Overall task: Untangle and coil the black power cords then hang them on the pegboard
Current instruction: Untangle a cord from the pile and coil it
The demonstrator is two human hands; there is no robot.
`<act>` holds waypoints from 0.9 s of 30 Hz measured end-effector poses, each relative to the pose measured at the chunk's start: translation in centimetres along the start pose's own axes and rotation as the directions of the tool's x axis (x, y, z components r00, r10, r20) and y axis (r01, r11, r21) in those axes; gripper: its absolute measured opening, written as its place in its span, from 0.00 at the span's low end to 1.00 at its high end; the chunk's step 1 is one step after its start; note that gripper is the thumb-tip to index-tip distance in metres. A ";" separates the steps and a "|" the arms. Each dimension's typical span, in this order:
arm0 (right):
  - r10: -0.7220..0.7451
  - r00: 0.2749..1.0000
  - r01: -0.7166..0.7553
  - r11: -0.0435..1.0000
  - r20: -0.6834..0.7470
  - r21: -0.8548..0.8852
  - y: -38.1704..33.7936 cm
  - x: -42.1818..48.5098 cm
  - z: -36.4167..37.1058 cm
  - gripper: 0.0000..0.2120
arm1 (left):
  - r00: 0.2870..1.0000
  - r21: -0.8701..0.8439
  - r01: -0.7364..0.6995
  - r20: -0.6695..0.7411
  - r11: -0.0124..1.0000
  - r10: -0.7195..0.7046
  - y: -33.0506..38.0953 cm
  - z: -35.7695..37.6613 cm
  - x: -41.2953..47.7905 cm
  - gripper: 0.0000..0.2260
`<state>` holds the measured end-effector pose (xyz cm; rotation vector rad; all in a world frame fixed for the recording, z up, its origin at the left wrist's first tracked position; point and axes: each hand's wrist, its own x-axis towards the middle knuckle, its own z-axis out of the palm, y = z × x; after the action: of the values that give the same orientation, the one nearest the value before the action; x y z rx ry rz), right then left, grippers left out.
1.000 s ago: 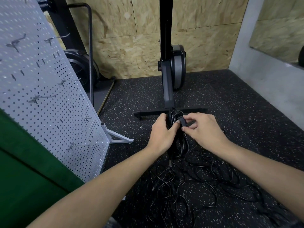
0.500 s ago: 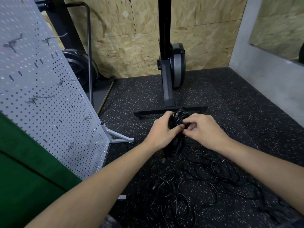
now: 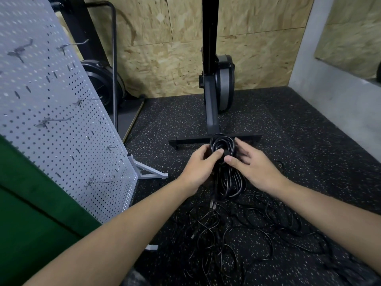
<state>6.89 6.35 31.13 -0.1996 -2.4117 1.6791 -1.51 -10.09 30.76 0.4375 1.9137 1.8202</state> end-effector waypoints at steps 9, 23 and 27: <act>0.020 0.999 -0.028 0.955 0.030 0.294 -0.7 -0.6 0.3 0.17 | 0.995 -0.007 0.022 0.093 1.000 -0.022 0.3 0.2 -0.1 0.08; 0.108 0.983 -0.060 0.954 -0.151 0.293 -0.2 0.1 0.9 0.12 | 0.967 -0.084 0.151 0.218 0.985 -0.130 0.8 0.0 -0.1 0.16; 0.157 0.980 -0.123 0.962 -0.125 0.244 -0.2 0.2 0.5 0.09 | 0.970 0.071 0.024 0.238 0.997 -0.041 0.4 -0.1 -0.4 0.24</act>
<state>6.57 5.90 31.15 -0.4485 -2.1181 1.9221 -1.24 -10.32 31.20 0.6158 1.8085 1.6047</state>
